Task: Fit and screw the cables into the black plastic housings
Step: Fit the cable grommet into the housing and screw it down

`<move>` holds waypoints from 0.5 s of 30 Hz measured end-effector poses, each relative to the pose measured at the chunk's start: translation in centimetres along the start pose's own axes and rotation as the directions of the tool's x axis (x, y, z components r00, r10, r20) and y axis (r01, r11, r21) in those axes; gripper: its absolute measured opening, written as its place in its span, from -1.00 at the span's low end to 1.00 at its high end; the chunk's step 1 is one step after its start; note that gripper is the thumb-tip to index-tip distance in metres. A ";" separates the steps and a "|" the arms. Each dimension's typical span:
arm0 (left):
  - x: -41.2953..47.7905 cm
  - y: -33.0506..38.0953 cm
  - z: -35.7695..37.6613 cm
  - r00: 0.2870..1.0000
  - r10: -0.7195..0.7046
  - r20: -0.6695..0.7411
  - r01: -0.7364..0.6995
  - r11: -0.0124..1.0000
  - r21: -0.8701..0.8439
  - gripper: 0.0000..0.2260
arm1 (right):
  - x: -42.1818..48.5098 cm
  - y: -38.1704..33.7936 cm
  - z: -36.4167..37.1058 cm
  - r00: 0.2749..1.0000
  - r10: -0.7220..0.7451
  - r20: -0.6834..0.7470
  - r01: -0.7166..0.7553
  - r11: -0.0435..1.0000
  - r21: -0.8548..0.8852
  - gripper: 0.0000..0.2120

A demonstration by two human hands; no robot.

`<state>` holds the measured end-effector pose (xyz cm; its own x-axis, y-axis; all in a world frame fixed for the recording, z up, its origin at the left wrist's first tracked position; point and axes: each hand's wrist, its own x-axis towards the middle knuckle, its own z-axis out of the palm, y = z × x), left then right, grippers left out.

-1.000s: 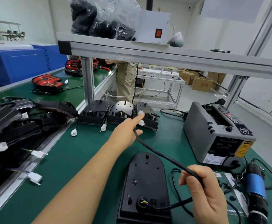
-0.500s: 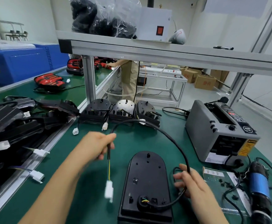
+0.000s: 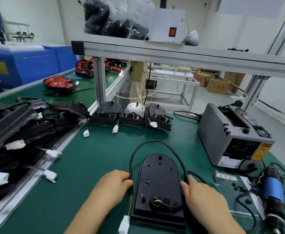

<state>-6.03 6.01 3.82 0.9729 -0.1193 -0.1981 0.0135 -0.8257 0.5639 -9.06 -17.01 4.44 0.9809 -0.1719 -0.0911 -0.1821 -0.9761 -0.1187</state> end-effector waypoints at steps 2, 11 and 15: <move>-1.2 0.8 0.9 0.995 0.032 -0.096 -0.024 0.996 0.085 -0.70 | -0.2 -0.1 -0.1 0.999 -0.004 0.034 0.002 0.999 0.045 -0.58; -2.9 3.3 3.5 0.998 -0.004 0.067 0.026 0.943 -0.331 -0.50 | -0.2 -1.3 -1.3 0.989 -0.002 0.149 -0.011 0.996 0.085 -0.46; -2.6 2.8 3.2 0.999 0.027 0.028 -0.005 0.791 -0.612 -0.45 | 0.2 -1.5 -2.0 0.992 -0.051 0.115 0.027 0.979 0.204 -0.55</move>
<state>-9.27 2.23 3.30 0.9662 -0.1571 -0.2045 0.1473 -0.3149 0.9376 -8.51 -15.88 6.56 0.9746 -0.1053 -0.1976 -0.1657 -0.9328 -0.3199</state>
